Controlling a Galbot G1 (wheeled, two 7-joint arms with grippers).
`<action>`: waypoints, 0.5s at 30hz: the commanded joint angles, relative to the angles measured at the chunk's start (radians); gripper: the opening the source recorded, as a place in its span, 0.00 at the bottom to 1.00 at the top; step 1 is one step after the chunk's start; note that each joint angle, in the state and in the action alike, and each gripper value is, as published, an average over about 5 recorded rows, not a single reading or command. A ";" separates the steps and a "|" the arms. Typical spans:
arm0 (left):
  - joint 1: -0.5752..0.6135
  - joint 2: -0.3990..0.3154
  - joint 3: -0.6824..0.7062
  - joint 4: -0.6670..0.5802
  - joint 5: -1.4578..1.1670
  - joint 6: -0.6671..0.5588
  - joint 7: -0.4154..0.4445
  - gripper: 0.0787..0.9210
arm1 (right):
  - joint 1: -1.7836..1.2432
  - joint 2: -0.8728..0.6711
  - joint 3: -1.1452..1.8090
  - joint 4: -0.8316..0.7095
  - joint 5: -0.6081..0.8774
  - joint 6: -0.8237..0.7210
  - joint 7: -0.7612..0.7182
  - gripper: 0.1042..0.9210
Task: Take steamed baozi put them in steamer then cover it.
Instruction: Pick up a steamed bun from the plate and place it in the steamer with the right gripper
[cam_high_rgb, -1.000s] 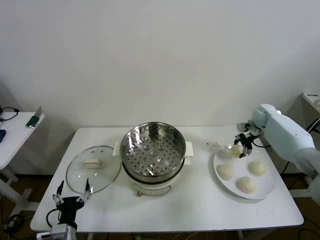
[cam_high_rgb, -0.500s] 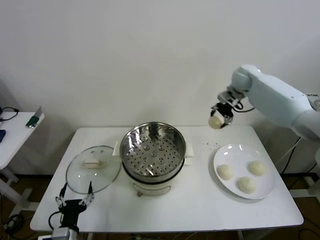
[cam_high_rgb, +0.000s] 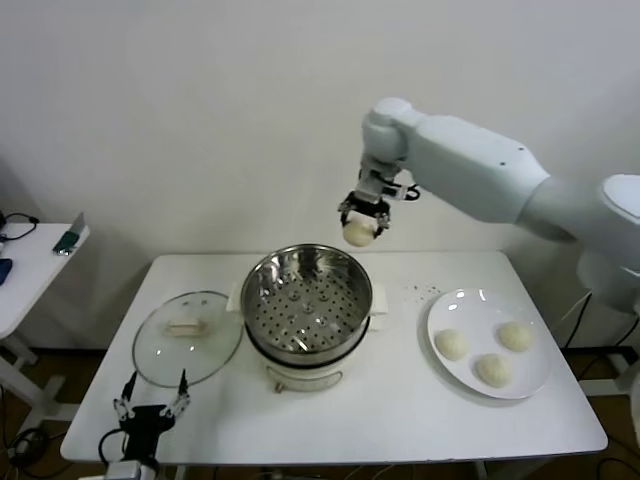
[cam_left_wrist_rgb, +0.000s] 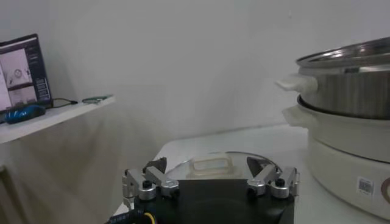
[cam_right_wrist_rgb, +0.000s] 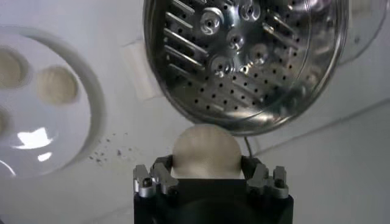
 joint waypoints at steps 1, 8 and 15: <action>0.010 0.011 0.000 -0.002 -0.028 0.009 -0.008 0.88 | -0.085 0.137 0.038 0.006 -0.201 0.116 0.041 0.76; 0.007 0.014 0.001 -0.010 -0.050 0.028 -0.023 0.88 | -0.157 0.188 0.057 -0.048 -0.267 0.127 0.050 0.77; 0.012 0.019 -0.002 -0.011 -0.056 0.027 -0.024 0.88 | -0.217 0.214 0.075 -0.088 -0.352 0.141 0.067 0.77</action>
